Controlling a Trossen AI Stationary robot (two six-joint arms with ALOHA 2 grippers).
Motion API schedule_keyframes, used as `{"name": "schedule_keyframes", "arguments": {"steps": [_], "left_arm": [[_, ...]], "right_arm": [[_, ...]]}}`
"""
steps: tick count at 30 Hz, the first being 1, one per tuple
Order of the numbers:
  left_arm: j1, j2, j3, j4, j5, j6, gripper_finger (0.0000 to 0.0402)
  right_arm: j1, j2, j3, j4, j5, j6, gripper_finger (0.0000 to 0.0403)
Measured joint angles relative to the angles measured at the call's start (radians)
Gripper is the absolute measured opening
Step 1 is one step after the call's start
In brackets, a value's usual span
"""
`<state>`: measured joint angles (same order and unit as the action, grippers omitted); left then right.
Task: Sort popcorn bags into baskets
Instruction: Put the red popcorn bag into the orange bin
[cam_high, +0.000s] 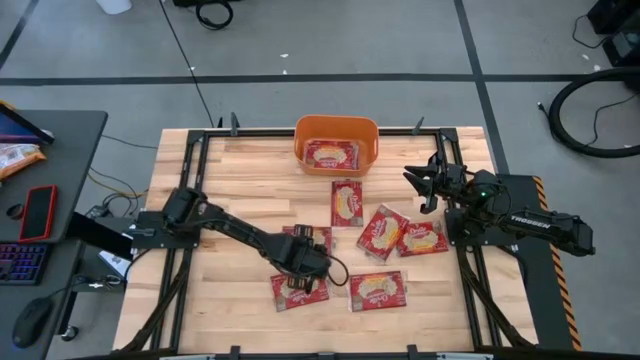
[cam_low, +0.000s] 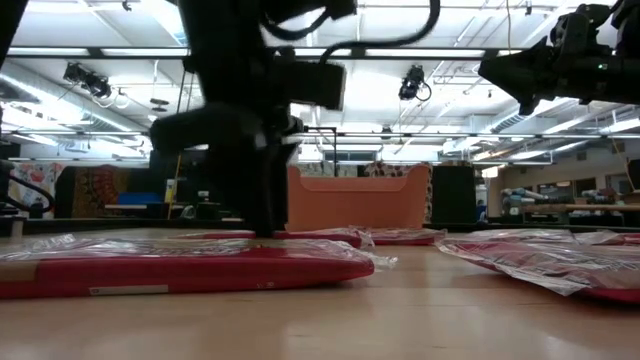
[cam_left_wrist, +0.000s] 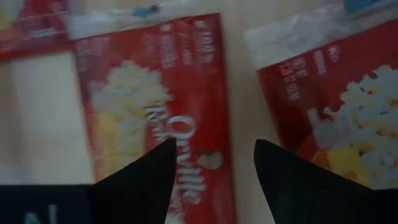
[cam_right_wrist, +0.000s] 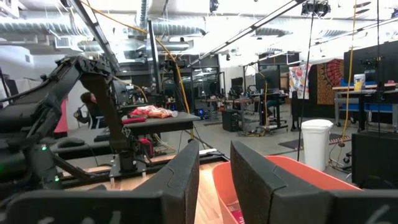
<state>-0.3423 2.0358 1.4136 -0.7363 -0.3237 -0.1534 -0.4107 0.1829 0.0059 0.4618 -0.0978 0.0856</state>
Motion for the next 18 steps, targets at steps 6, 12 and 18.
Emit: {"name": "schedule_keyframes", "arguments": {"steps": [6,12,18], "left_arm": [[0.000,0.036,0.001,-0.013,-0.028,-0.001,0.0217],[0.005,0.039,-0.001,-0.037,-0.077,0.000,0.0185],[0.015,0.039,-0.001,-0.069,-0.097,-0.018,0.0091]], "right_arm": [[0.000,0.000,0.000,-0.001,0.000,-0.001,0.0096],[0.000,0.000,0.000,0.001,0.000,0.000,0.0096],[0.000,0.000,0.000,0.001,0.000,0.000,0.0096]]}}
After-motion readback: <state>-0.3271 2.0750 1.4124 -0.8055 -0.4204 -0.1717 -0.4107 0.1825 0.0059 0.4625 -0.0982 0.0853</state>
